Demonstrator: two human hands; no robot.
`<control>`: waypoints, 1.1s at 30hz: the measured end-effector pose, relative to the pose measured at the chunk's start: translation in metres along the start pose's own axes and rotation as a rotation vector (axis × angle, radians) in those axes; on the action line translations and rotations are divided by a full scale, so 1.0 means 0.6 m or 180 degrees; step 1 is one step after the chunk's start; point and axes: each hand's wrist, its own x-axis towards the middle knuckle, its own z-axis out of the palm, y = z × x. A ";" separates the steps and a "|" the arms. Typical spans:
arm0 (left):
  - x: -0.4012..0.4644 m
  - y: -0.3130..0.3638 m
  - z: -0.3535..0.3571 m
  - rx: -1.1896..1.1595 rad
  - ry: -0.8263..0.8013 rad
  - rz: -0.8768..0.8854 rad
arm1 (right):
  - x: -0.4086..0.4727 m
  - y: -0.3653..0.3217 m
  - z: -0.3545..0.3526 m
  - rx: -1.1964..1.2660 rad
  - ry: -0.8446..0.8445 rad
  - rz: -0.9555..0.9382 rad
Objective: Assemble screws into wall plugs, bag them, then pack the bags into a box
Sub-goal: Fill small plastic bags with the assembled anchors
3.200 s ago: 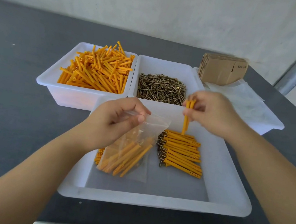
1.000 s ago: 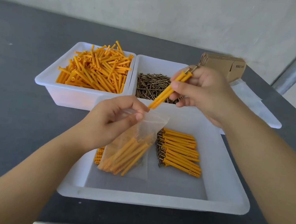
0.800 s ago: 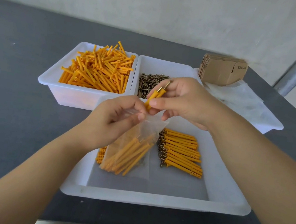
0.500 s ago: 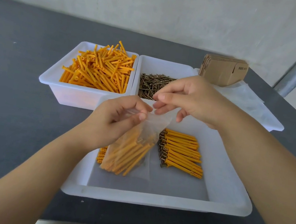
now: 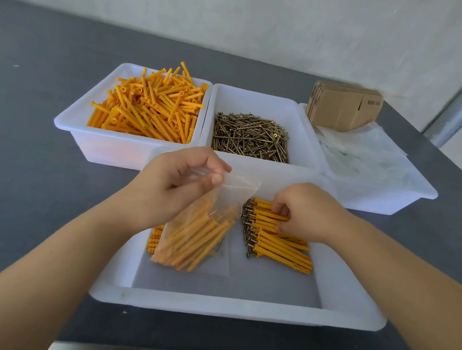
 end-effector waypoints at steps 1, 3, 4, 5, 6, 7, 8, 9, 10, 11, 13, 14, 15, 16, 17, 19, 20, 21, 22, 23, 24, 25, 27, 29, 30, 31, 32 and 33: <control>0.000 0.001 0.000 0.0005 0.0007 0.0000 | 0.003 0.002 0.000 0.0032 -0.0020 0.0005; -0.001 0.002 0.000 0.0010 0.0021 0.0000 | 0.006 0.004 0.000 0.0163 -0.0014 0.0010; 0.000 0.003 -0.001 0.0013 0.0022 -0.0003 | 0.006 0.005 0.000 0.0249 0.0032 0.0000; 0.000 0.003 -0.001 0.0016 0.0022 -0.0001 | 0.005 0.006 0.000 0.0337 0.0094 -0.0021; 0.000 0.003 0.000 0.0011 0.0019 0.0001 | 0.005 0.006 0.002 0.0401 0.0149 -0.0052; 0.000 0.003 0.000 0.0000 0.0011 0.0001 | 0.005 0.005 0.003 0.0422 0.0188 -0.0084; 0.000 0.003 0.000 -0.0010 -0.0001 0.0000 | 0.005 0.002 0.003 0.0405 0.0204 -0.0111; 0.000 0.002 0.001 -0.0011 -0.0012 0.0001 | 0.007 -0.001 0.003 0.0364 0.0196 -0.0138; 0.000 0.002 0.001 -0.0012 -0.0022 0.0001 | 0.010 -0.005 0.003 0.0299 0.0156 -0.0164; 0.000 0.002 0.001 -0.0021 -0.0026 -0.0004 | 0.014 -0.009 0.003 0.0220 0.0085 -0.0177; 0.000 0.003 0.000 -0.0057 -0.0020 -0.0017 | 0.019 -0.013 0.002 0.0144 -0.0060 -0.0148; 0.000 0.003 0.000 -0.0070 -0.0018 -0.0020 | 0.021 -0.013 0.000 0.0192 -0.0098 -0.0113; 0.000 0.004 0.000 -0.0072 -0.0020 -0.0025 | 0.021 -0.011 -0.001 0.0273 -0.0107 -0.0084; 0.000 0.004 -0.001 -0.0062 -0.0027 -0.0032 | 0.021 -0.008 -0.002 0.0347 -0.0105 -0.0070; 0.000 0.004 -0.001 -0.0049 -0.0035 -0.0038 | 0.020 -0.004 -0.003 0.0399 -0.0107 -0.0072; 0.000 0.002 -0.001 -0.0056 -0.0053 -0.0052 | 0.015 0.003 -0.007 0.0489 -0.0104 -0.0084; 0.001 0.002 -0.002 -0.0076 -0.0062 -0.0057 | 0.013 0.006 -0.009 0.0559 -0.0080 -0.0084; 0.001 0.002 -0.002 -0.0099 -0.0069 -0.0059 | 0.011 0.009 -0.011 0.0667 -0.0036 -0.0075; 0.000 0.002 -0.002 -0.0119 -0.0073 -0.0058 | 0.009 0.011 -0.013 0.0814 0.0019 -0.0059; 0.000 0.002 -0.001 -0.0130 -0.0073 -0.0054 | 0.007 0.012 -0.015 0.0972 0.0072 -0.0037; 0.000 0.002 -0.001 -0.0135 -0.0071 -0.0050 | 0.005 0.011 -0.018 0.1111 0.0119 -0.0025; -0.001 0.002 -0.001 -0.0134 -0.0069 -0.0046 | 0.002 0.011 -0.021 0.1218 0.0156 -0.0013; -0.001 0.002 -0.001 -0.0130 -0.0072 -0.0045 | -0.005 0.011 -0.028 0.1409 0.0253 0.0029; 0.000 0.003 0.000 -0.0141 -0.0087 -0.0050 | -0.012 0.013 -0.040 0.1638 0.0445 0.0069; 0.000 0.002 0.000 -0.0139 -0.0093 -0.0050 | -0.016 0.014 -0.048 0.1765 0.0578 0.0085; 0.000 0.002 0.000 -0.0127 -0.0099 -0.0049 | -0.019 0.014 -0.058 0.1908 0.0739 0.0099; 0.000 0.002 0.000 -0.0117 -0.0105 -0.0051 | -0.022 0.013 -0.069 0.2093 0.0921 0.0101; 0.000 0.002 0.000 -0.0121 -0.0108 -0.0050 | -0.026 0.010 -0.081 0.2338 0.1115 0.0078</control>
